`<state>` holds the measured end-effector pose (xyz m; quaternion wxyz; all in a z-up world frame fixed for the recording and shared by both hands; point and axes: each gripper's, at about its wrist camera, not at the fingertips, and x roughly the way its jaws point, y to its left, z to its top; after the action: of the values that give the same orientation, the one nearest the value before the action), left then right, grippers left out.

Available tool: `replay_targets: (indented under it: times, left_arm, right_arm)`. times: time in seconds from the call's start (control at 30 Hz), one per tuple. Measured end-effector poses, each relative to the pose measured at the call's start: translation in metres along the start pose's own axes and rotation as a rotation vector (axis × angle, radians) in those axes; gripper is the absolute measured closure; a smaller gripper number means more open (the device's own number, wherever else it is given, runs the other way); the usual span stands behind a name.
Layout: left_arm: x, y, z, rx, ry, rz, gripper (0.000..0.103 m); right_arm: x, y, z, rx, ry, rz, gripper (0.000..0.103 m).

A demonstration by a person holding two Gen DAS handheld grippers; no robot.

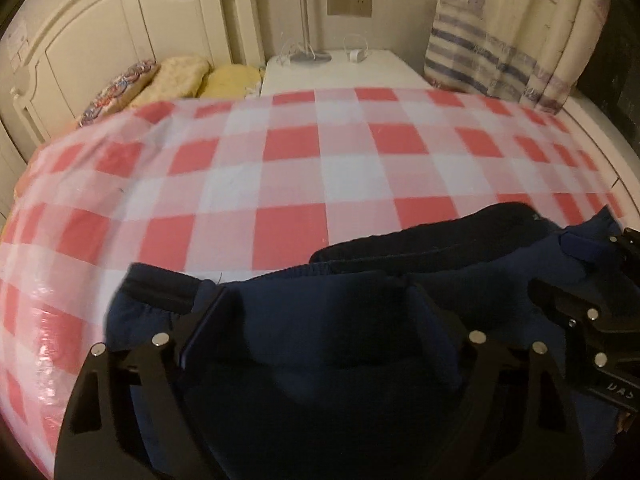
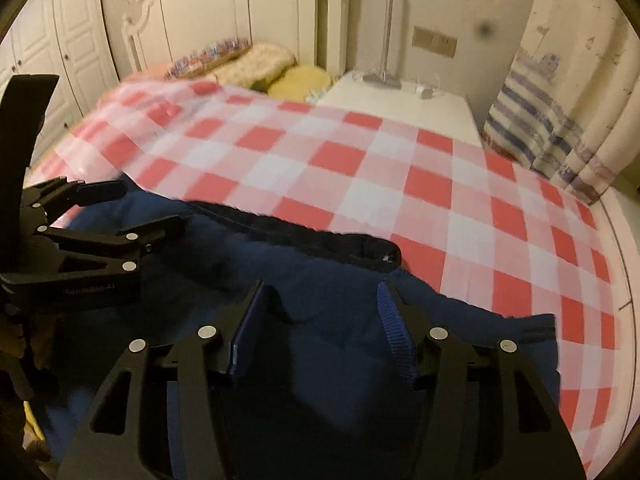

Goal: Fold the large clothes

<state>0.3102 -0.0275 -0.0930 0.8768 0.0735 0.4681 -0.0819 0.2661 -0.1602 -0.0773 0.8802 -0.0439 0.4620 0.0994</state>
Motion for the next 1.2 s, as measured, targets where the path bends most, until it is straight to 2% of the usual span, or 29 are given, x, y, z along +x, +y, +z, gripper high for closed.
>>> replay_targets:
  times: [0.1, 0.3, 0.43, 0.7, 0.93, 1.07, 1.1, 1.17, 1.2]
  left_arm:
    - [0.008, -0.003, -0.003, 0.015, -0.011, 0.012, 0.013]
    - [0.017, -0.005, -0.006, 0.017, -0.029, 0.022, 0.007]
    - [0.019, -0.003, -0.007, 0.008, -0.037, 0.015, 0.005]
    - [0.023, 0.001, -0.006, -0.014, -0.037, -0.015, 0.003]
    - [0.022, 0.001, -0.006, -0.013, -0.043, -0.016, 0.002]
    - [0.021, 0.001, -0.007, -0.01, -0.048, -0.015, 0.002]
    - [0.021, 0.0, -0.007, -0.01, -0.048, -0.014, 0.002]
    - [0.021, 0.0, -0.007, -0.01, -0.048, -0.014, 0.002]
    - [0.021, 0.001, -0.007, -0.01, -0.047, -0.015, 0.002]
  right_arm:
    - [0.008, 0.0, -0.003, -0.008, -0.013, 0.003, 0.046]
    - [0.015, 0.015, -0.011, -0.077, -0.05, -0.078, 0.044]
    - [0.019, 0.017, -0.012, -0.094, -0.061, -0.101, 0.044]
    - [0.022, 0.02, -0.012, -0.106, -0.077, -0.12, 0.043]
    - [0.02, 0.017, -0.012, -0.094, -0.08, -0.095, 0.041]
    - [-0.002, -0.007, -0.006, 0.036, -0.097, 0.038, 0.038]
    - [-0.014, -0.021, -0.003, 0.096, -0.121, 0.033, 0.037]
    - [-0.034, -0.043, 0.0, 0.152, -0.163, -0.043, 0.028]
    - [-0.042, -0.053, 0.0, 0.173, -0.177, -0.07, 0.021]
